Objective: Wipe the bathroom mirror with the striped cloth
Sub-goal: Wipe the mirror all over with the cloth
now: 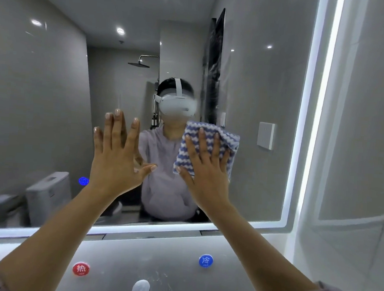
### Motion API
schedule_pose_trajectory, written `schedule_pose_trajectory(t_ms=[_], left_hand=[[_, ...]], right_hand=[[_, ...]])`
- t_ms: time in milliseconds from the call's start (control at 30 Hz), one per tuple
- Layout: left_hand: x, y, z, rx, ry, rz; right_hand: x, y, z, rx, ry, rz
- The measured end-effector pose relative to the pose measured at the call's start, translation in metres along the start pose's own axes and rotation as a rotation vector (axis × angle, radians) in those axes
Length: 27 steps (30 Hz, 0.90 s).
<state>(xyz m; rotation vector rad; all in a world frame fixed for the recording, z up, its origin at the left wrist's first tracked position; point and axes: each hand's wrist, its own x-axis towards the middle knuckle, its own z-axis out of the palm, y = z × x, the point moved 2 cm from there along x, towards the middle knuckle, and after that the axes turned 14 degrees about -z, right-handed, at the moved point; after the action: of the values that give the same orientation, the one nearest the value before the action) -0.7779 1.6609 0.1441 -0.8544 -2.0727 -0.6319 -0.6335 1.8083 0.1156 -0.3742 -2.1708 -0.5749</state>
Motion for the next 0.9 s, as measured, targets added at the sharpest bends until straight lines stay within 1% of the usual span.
schedule_pose_trajectory(t_ms=[100, 233, 300, 467, 567, 700, 800, 900], left_hand=[[0.001, 0.0, -0.001, -0.013, -0.003, -0.004], [0.0, 0.001, -0.001, -0.032, 0.029, -0.002], [-0.001, 0.001, -0.002, -0.049, 0.047, 0.004], [0.0, 0.0, -0.001, -0.047, 0.046, 0.014], [0.001, 0.0, 0.0, -0.033, 0.038, 0.019], [0.001, -0.001, 0.0, -0.029, 0.031, 0.024], [0.001, -0.001, 0.0, -0.048, 0.039, 0.03], [0.002, 0.0, 0.001, -0.052, 0.034, 0.03]], right_hand=[[0.001, 0.0, -0.002, -0.021, -0.004, -0.022], [-0.004, 0.011, -0.006, 0.004, 0.0, -0.068], [-0.008, 0.022, -0.006, 0.002, 0.013, -0.062], [-0.024, 0.049, -0.003, 0.075, 0.033, 0.083], [-0.03, 0.061, -0.003, 0.067, 0.068, 0.169], [-0.041, 0.09, -0.007, 0.143, 0.083, 0.409], [-0.044, 0.109, -0.014, 0.185, 0.116, 0.511], [-0.045, 0.12, -0.02, 0.194, 0.114, 0.608]])
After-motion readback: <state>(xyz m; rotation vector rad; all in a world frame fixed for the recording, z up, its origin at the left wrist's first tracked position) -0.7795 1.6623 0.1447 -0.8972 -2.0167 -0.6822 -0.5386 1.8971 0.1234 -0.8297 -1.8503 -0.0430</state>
